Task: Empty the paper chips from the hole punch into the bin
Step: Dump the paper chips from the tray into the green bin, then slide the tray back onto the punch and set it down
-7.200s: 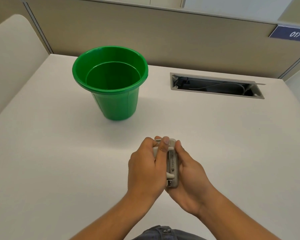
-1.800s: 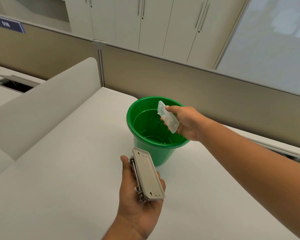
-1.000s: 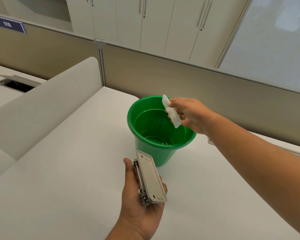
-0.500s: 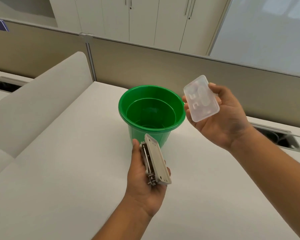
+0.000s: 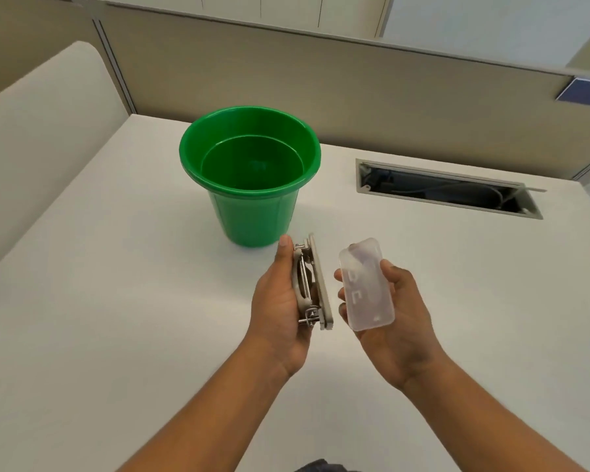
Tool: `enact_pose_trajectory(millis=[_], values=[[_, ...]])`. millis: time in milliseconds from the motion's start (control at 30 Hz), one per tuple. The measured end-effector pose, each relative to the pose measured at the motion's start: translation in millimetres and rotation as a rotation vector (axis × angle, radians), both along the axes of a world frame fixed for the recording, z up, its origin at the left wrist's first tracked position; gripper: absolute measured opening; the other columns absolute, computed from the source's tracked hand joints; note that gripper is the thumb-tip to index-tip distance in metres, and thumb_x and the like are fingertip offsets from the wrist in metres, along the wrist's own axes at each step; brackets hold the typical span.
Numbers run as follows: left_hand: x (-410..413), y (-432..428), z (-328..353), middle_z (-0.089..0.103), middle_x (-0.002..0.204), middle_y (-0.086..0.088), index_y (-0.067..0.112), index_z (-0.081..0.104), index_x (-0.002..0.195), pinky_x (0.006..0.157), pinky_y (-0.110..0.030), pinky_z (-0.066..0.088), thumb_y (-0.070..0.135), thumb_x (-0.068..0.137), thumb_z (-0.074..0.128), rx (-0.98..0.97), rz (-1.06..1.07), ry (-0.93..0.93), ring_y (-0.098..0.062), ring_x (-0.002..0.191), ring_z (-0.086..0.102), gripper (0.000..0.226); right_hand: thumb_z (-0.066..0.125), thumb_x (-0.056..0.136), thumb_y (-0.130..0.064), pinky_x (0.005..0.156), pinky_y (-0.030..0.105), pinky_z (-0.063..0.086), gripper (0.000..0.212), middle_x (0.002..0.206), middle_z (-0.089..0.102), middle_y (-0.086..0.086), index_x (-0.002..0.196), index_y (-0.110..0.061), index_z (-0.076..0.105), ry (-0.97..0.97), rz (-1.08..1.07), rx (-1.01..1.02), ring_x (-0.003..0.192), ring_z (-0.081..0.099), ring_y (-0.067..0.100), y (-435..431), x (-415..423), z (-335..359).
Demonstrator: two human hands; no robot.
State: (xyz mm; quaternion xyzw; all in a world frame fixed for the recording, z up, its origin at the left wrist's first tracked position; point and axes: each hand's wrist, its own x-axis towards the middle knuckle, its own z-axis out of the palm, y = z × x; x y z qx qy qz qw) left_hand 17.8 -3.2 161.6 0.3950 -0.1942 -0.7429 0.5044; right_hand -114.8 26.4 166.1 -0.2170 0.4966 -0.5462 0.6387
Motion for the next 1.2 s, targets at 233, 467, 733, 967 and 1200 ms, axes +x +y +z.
enact_pose_trajectory(millis=[233,467,733,967,1200], values=[[-20,11,-19,0.073,0.086,-0.013,0.016,0.071,0.089,0.065,-0.037,0.057,0.061,0.086,0.058,-0.091,-0.121,-0.308,-0.023,0.078,0.069,0.047,0.036,0.096,-0.037,0.077,0.032,0.053,0.046,0.108,0.07,0.01,0.124,-0.011,0.063,-0.111,0.029,-0.036,0.096,0.066,0.022,23,1,-30],[-37,20,-25,0.069,0.064,0.008,0.022,0.066,0.075,0.053,-0.019,0.049,0.061,0.084,0.059,-0.175,-0.181,-0.532,-0.003,0.06,0.066,0.041,0.047,0.091,-0.04,0.063,0.028,0.055,0.04,0.092,0.073,0.006,0.111,-0.016,0.07,-0.22,-0.047,0.018,0.083,0.069,0.016,33,-3,-45],[-48,22,-26,0.07,0.066,0.005,0.013,0.065,0.078,0.053,-0.016,0.05,0.056,0.087,0.059,-0.298,-0.092,-0.705,-0.004,0.06,0.065,0.045,0.051,0.088,-0.043,0.073,0.032,0.048,0.041,0.095,0.072,0.007,0.112,-0.015,0.069,-0.219,-0.07,0.002,0.087,0.067,0.016,35,-6,-44],[-49,24,-22,0.063,0.06,0.008,0.011,0.062,0.076,0.051,-0.019,0.05,0.06,0.085,0.057,-0.339,-0.043,-0.781,-0.004,0.055,0.06,0.05,0.054,0.09,-0.048,0.078,0.033,0.052,0.041,0.106,0.075,0.008,0.11,-0.018,0.073,-0.072,-0.044,-0.029,0.099,0.069,0.019,36,-6,-38],[-44,21,-23,0.064,0.059,0.011,0.016,0.059,0.069,0.047,-0.015,0.046,0.056,0.083,0.064,-0.31,-0.138,-0.758,-0.002,0.053,0.059,0.043,0.044,0.1,-0.043,0.071,0.042,0.05,0.037,0.105,0.077,0.008,0.106,-0.023,0.074,0.138,-0.039,-0.002,0.09,0.069,0.026,35,-7,-37]])
